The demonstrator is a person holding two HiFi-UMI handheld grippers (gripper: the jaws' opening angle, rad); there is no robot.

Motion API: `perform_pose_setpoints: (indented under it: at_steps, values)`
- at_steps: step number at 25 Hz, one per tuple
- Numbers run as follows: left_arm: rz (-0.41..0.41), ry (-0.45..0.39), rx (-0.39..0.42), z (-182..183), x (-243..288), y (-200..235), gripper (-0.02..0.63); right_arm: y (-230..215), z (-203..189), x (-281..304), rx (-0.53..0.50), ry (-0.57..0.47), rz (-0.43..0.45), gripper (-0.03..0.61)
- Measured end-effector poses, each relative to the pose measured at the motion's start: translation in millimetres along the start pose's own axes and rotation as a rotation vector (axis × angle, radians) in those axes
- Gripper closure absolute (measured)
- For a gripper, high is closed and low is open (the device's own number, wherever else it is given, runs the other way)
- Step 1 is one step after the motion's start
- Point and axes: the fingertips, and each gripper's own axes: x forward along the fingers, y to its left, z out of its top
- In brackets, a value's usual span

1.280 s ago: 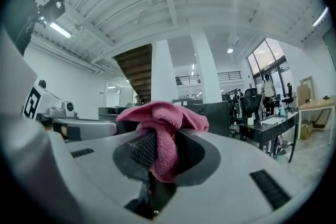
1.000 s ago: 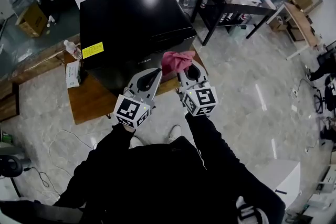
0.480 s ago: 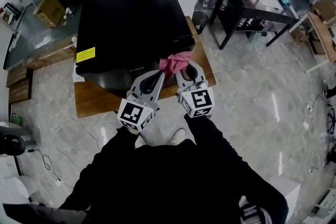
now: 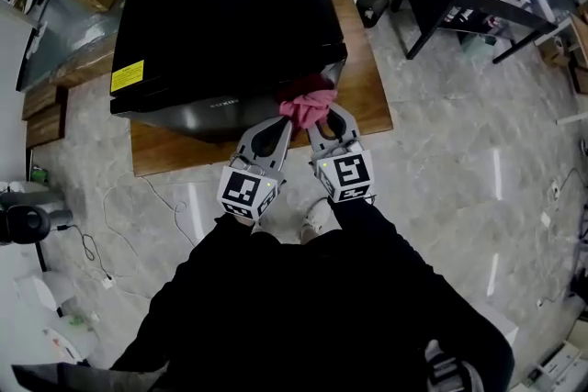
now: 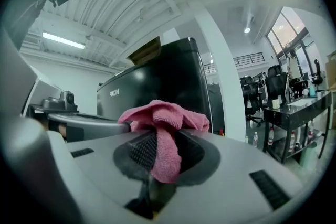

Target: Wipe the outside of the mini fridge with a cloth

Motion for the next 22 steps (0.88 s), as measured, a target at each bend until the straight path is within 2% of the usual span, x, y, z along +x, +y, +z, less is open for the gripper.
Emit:
perform_pose_setpoints:
  at_steps: [3,11,22]
  values:
    - [0.018,0.034,-0.048,-31,5,6,0.607,2,-32,5,-0.016,0.032,0.003,0.503]
    - [0.051,0.122,-0.094,-115,24,20,0.607,-1,-132,16,0.004,0.160,0.030,0.503]
    - [0.063,0.314,-0.152,-251,55,11,0.607,-27,-257,22,0.005,0.309,-0.002,0.503]
